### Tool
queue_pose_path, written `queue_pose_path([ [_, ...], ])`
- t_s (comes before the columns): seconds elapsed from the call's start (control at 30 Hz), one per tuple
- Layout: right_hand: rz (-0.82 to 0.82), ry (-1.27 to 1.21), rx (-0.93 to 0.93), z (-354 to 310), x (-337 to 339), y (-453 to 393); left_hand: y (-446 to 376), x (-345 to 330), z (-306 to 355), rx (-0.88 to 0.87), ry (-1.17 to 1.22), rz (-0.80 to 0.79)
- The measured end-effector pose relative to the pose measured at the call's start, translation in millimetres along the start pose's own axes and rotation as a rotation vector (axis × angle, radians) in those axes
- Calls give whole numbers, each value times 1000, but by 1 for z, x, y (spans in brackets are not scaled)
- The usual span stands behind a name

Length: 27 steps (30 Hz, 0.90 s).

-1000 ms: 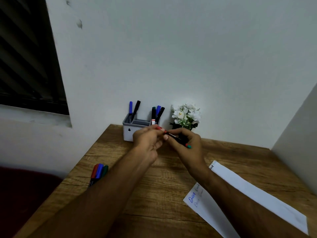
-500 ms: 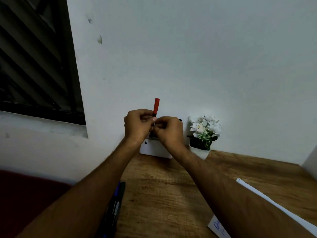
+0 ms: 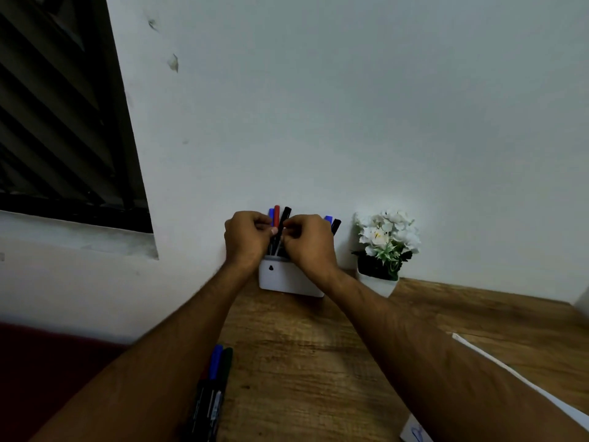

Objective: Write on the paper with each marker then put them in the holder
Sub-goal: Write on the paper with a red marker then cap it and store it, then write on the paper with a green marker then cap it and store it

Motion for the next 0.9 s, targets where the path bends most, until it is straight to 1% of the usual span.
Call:
queue_pose_path([
  [0.07,7,-8,-2,4,5,3,3,2,0,8,0,28],
  [0.17,15,-47,-13,7,12,11,12,10,6,-35,2,49],
  [0.33,-4,-61,55,-1,21,46,45,29,13,-104,-52,8],
  [0.43,-55,-44,81,-5,23,71,71,40,9,-103,-192,-111],
  [0.53,-151,-35,60,-6,17,96,96,47,-1,-61,-425,-295],
  [0.6,-195,-27,76,-10,15,112,113,49,-8,-36,-590,-420],
  [0.67,-217,-18,84,-12,13,124,126,50,-12,-7,-708,-513],
  [0.77,-226,-28,60,-14,14,135,139,50,-13,23,-787,-575],
  [0.9,-250,-37,43,-16,18,144,145,47,-11,33,-832,-596],
])
Point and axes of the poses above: each hand's wrist, its own y-axis away from the middle knuckle, its own x-axis out of the back of the hand, z = x × y, the point moved 8 cm from there along -y, towards the middle knuckle, and after that the axes turned 6 degrees about -y, right-handed, at the moved point
